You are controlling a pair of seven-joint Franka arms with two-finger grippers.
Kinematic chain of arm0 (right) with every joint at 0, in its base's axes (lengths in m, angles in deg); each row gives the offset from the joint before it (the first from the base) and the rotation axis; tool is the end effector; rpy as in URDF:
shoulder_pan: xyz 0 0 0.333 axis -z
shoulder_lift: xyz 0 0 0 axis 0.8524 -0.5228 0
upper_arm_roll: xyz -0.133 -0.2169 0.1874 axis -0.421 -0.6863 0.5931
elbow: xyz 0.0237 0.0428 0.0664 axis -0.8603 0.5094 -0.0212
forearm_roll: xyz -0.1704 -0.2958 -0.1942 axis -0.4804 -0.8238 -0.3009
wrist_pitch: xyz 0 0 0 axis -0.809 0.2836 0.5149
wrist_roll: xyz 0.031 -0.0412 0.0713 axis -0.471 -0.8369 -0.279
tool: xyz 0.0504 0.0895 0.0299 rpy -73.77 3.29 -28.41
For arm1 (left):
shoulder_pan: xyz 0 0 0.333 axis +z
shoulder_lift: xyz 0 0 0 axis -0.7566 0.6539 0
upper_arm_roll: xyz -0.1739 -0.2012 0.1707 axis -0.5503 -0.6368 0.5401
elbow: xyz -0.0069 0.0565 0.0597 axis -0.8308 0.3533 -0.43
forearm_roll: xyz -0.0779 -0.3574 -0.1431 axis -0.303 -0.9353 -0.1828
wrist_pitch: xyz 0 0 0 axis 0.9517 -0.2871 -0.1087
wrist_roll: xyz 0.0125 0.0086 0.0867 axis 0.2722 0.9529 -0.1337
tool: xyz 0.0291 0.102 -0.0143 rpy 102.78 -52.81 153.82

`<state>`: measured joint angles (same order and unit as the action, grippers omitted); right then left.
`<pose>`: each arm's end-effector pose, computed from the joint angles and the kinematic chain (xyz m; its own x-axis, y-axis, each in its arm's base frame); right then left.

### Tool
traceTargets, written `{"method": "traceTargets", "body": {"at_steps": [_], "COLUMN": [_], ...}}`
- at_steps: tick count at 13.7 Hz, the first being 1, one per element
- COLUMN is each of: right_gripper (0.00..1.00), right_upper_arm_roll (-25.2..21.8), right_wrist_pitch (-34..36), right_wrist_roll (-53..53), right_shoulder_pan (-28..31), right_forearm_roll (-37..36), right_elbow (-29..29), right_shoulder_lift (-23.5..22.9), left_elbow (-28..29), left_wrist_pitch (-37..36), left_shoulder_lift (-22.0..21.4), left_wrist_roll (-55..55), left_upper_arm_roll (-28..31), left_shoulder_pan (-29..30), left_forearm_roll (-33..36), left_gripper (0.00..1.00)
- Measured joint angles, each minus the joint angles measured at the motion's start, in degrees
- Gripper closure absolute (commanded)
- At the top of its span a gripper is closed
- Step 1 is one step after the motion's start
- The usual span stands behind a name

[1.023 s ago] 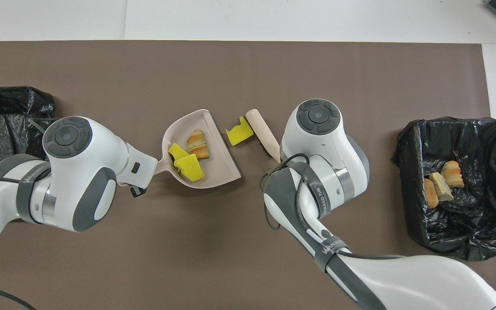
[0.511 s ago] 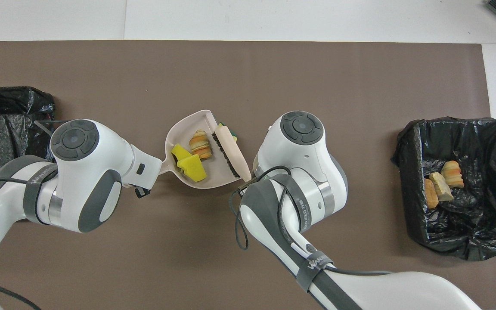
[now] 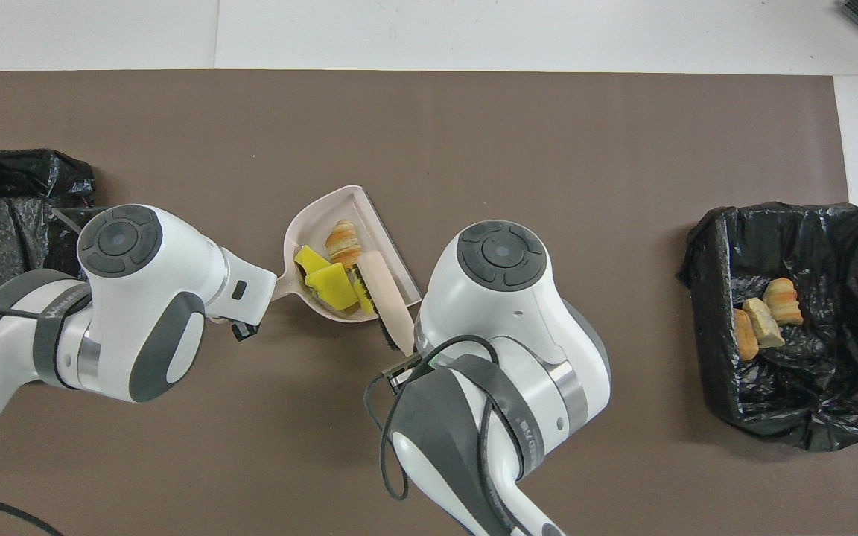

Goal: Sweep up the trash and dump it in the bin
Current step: 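Push the last sponge piece into the dustpan with the right gripper's brush, then drop the brush with the right gripper while the left gripper lifts the dustpan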

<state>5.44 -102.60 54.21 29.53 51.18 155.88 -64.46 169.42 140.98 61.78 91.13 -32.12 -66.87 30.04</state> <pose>0.4665 0.3654 0.4374 0.8710 0.4257 -0.2453 0.3612 -0.8933 -0.2676 0.5194 -0.1815 0.3748 0.4037 -0.9148 -0.0075 -0.9131 -0.4034 0.0593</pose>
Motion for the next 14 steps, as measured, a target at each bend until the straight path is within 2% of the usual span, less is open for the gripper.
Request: {"method": "traceTargets", "body": {"at_steps": [3,8,11,14], "right_gripper": [1.0,1.0,1.0,1.0], "right_upper_arm_roll": [-0.02,-0.13,0.0,0.09], "right_wrist_pitch": [5.11,8.87,3.32,-1.8], "right_wrist_roll": [-4.29,-15.46,-22.95,-25.71], "right_shoulder_pan": [0.46,0.78,-1.78,-6.2], "right_forearm_roll": [0.02,0.03,0.01,-0.6], "right_elbow": [0.03,1.0,7.94,15.43], "right_shoulder_lift": [2.22,5.04,8.85,12.72], "left_elbow": [-0.09,-0.79,-1.35,-4.38], "left_wrist_pitch": [0.09,0.11,-0.76,-7.17], "left_shoulder_lift": [-0.12,-0.92,-1.58,-3.09], "left_wrist_roll": [-0.22,-0.34,-0.39,1.62], "left_upper_arm_roll": [0.3,0.56,0.64,1.07], "left_shoulder_pan": [0.43,1.7,1.92,5.05], "left_forearm_roll": [-3.52,-4.96,-5.06,-5.03], "left_gripper": [1.0,1.0,1.0,1.0]}}
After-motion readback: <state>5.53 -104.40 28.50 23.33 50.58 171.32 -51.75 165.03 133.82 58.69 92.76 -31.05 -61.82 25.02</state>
